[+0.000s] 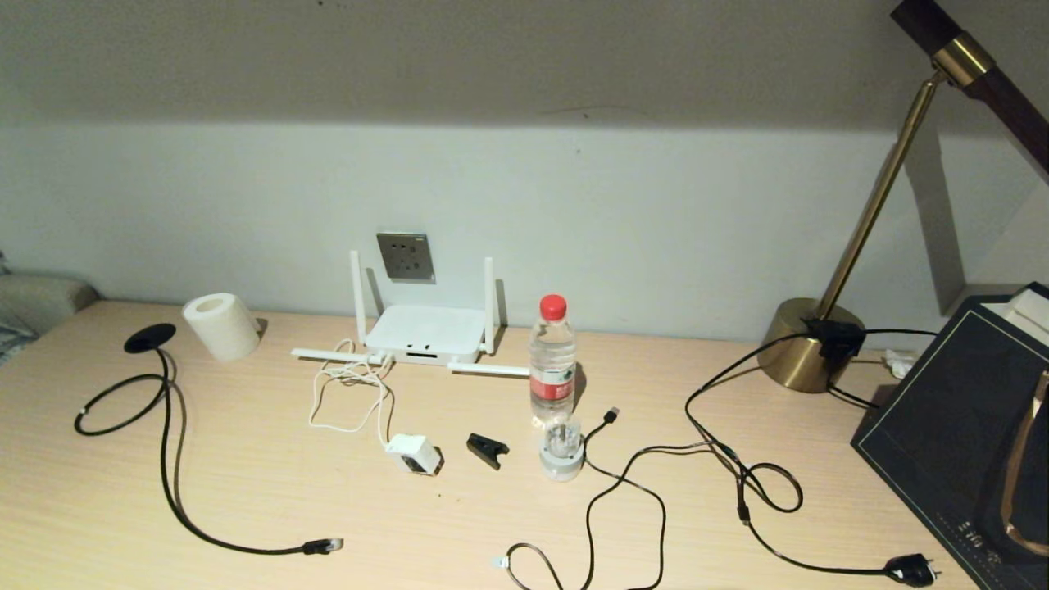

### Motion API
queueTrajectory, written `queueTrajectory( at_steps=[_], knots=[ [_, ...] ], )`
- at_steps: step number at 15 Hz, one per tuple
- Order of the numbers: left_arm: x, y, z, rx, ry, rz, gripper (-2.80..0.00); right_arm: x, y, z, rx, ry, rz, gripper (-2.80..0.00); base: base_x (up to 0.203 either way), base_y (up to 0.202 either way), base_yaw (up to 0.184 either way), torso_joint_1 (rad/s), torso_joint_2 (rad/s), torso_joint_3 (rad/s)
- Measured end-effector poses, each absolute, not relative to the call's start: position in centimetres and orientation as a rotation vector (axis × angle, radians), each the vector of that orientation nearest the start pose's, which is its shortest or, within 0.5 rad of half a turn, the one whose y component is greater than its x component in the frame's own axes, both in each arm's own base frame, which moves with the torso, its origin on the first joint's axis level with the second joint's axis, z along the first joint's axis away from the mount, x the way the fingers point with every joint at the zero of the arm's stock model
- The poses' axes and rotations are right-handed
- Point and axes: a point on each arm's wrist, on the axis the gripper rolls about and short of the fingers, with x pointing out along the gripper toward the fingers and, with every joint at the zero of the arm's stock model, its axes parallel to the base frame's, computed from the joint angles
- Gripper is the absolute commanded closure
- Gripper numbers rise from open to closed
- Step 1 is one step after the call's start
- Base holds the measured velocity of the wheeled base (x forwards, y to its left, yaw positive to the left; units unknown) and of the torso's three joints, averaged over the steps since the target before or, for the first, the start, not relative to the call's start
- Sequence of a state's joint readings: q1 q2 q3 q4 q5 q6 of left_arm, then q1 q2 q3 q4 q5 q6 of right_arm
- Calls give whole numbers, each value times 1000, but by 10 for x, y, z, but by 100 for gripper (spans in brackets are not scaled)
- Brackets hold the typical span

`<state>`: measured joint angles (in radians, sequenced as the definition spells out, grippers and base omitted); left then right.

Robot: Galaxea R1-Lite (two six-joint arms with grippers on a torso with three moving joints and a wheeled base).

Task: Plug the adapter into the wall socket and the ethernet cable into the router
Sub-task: Pick up plug

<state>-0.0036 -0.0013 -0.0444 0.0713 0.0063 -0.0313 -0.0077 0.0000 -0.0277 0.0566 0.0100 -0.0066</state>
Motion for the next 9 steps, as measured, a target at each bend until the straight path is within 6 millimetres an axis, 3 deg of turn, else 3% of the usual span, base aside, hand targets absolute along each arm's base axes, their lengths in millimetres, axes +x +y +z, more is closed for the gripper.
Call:
queueTrajectory(
  at_steps=[2,5,7,9],
  knots=[
    [-34,0,108,-30,-67,-20,0,-25,0,77,-7,29,2,0,0,0,0,0,0,0],
    [-35,-2,168,-10,-120,-110,0,-25,0,77,-7,29,3,0,0,0,0,0,0,0],
    [-17,-4,208,14,-82,-248,0,-25,0,77,-7,29,2,0,0,0,0,0,0,0],
    [18,-9,232,48,20,-401,0,-25,0,77,-7,29,3,0,0,0,0,0,0,0]
  ],
)
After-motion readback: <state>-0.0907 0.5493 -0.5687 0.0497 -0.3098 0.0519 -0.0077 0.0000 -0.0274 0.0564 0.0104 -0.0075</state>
